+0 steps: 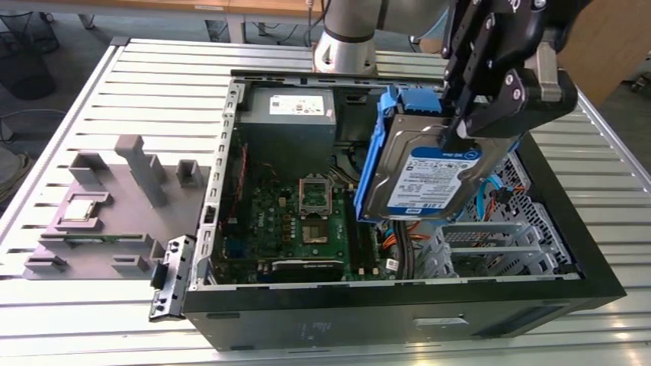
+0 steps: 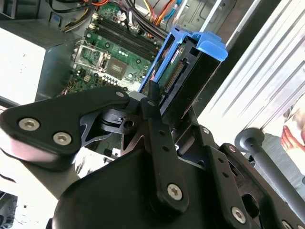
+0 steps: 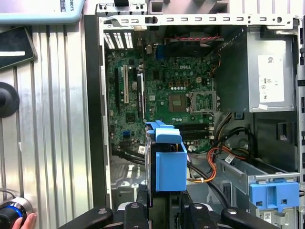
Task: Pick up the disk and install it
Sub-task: 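Pick up the disk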
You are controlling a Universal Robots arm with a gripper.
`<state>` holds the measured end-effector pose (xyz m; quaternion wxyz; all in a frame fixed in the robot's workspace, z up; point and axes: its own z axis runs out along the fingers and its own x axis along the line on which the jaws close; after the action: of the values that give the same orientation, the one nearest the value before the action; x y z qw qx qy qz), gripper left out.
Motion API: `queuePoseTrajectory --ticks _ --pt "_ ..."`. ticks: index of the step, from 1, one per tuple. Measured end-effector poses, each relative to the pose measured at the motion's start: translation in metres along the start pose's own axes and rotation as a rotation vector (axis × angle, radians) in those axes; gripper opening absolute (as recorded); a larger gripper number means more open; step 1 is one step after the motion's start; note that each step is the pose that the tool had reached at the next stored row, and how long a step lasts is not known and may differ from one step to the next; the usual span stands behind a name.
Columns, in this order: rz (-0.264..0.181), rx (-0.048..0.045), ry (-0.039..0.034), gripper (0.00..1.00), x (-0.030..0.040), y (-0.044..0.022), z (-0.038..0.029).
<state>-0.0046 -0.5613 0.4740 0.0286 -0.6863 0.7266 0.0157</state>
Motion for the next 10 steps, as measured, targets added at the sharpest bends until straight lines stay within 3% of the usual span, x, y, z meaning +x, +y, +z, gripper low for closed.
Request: queuePoseTrajectory --ticks 10 --pt "0.0 -0.0008 -0.0001 0.35 0.0056 -0.0238 0.0003"
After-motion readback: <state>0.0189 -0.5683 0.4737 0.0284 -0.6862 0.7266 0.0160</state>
